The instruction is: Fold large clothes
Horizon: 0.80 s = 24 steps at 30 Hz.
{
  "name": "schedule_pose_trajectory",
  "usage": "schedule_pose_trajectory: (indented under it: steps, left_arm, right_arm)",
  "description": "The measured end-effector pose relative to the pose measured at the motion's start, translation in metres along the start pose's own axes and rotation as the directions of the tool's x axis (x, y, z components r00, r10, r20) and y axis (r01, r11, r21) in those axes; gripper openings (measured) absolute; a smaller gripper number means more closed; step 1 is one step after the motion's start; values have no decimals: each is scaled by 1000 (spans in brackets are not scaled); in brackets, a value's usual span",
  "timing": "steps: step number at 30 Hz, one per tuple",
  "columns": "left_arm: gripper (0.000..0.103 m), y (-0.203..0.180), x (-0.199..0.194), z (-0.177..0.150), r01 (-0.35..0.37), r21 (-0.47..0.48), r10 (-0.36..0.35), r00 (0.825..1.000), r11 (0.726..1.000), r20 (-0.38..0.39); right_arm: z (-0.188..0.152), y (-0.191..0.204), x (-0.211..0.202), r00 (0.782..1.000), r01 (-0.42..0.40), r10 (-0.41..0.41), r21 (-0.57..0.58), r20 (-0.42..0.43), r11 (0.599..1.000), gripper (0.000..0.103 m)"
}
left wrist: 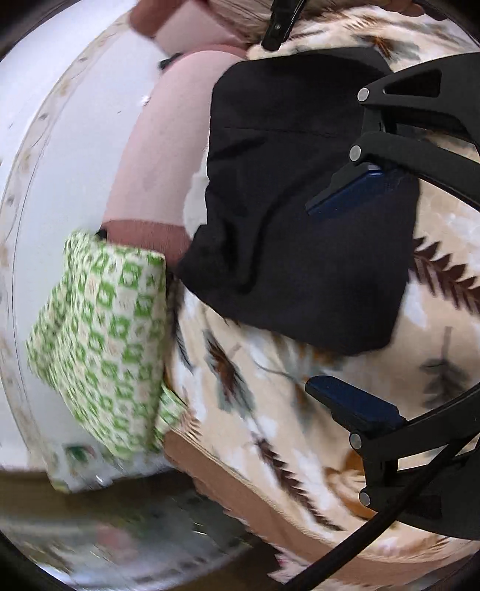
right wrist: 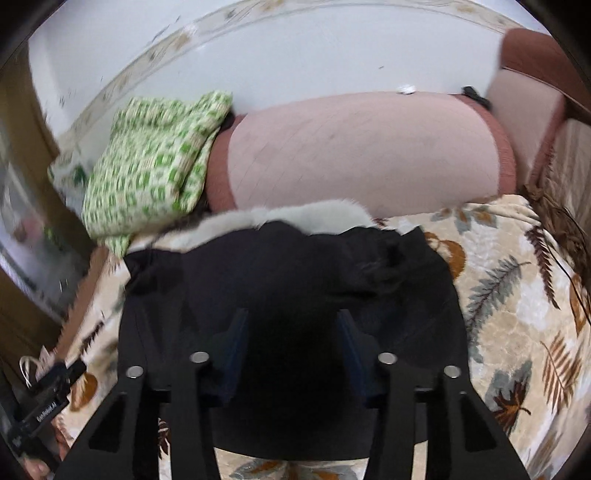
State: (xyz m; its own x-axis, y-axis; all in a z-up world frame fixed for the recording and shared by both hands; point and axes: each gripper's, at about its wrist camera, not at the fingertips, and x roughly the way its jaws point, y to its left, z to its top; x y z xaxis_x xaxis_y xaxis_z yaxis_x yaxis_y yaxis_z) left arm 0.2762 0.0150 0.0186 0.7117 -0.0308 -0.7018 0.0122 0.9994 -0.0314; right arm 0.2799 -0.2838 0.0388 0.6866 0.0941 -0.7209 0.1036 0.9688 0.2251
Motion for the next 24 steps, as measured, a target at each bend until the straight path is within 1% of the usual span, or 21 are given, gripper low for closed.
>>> schedule_pose_trajectory:
  steps: [1, 2, 4, 6, 8, 10, 11, 12, 13, 14, 16, 18, 19, 20, 22, 23, 24]
  left_arm:
    - [86, -5, 6, 6, -21, 14, 21, 1000, 1000, 2]
    - [86, -9, 15, 14, -26, 22, 26, 1000, 999, 4]
    - [86, -14, 33, 27, -13, 21, 13, 1000, 1000, -5]
    - [86, -18, 62, 40, -13, 11, 13, 999, 1000, -34]
    - [86, -19, 93, 48, -43, 9, 44, 996, 999, -73]
    - [86, -18, 122, 51, -95, 18, 96, 990, 995, -102]
    - [88, -18, 135, 52, -108, 25, 110, 988, 994, -107]
    - [89, -17, 146, 53, -108, 31, 111, 988, 994, -105]
    - [91, -17, 151, 53, -109, 34, 112, 989, 993, -100]
    - [95, -17, 158, 53, -121, 38, 124, 988, 992, -90]
    - [95, -15, 170, 54, -129, 31, 131, 987, 991, -88]
    - [95, -10, 188, 56, -103, -9, 101, 986, 995, -131]
    - [96, -6, 196, 56, -86, -34, 80, 985, 996, -151]
    - [99, 0, 207, 56, -64, -74, 50, 982, 995, -181]
    - [100, 14, 228, 54, 2, -175, -46, 968, 985, -246]
    - [102, 22, 237, 52, 35, -227, -97, 959, 973, -267]
    - [102, 26, 242, 50, 53, -259, -126, 952, 964, -277]
  right_arm:
    - [1, 2, 11, 1000, 4, -4, 2, -3, 1000, 49]
    - [2, 3, 18, 1000, 5, -5, 2, -5, 1000, 49]
    - [5, 7, 43, 999, 23, -24, -11, -28, 1000, 49]
    - [6, 8, 63, 998, 46, -46, -21, -42, 999, 49]
    - [8, 7, 84, 996, 74, -75, -34, -51, 997, 50]
    - [12, 0, 105, 994, 87, -89, -31, -65, 996, 55]
    - [13, -4, 113, 993, 94, -95, -27, -68, 995, 59]
    - [14, -7, 120, 993, 96, -97, -22, -72, 995, 62]
    - [15, -11, 129, 992, 94, -95, -17, -82, 995, 69]
    - [15, -14, 137, 991, 94, -95, -12, -91, 995, 74]
    - [17, -19, 151, 991, 91, -91, -6, -99, 996, 81]
    - [19, -19, 164, 990, 101, -102, -15, -96, 995, 87]
    - [20, -18, 168, 990, 107, -109, -20, -92, 994, 88]
    - [21, -18, 173, 990, 111, -113, -23, -88, 994, 90]
    - [23, -19, 181, 991, 108, -110, -19, -82, 994, 92]
    - [25, -20, 184, 991, 105, -106, -16, -80, 994, 93]
    - [26, -21, 187, 992, 101, -102, -11, -77, 995, 94]
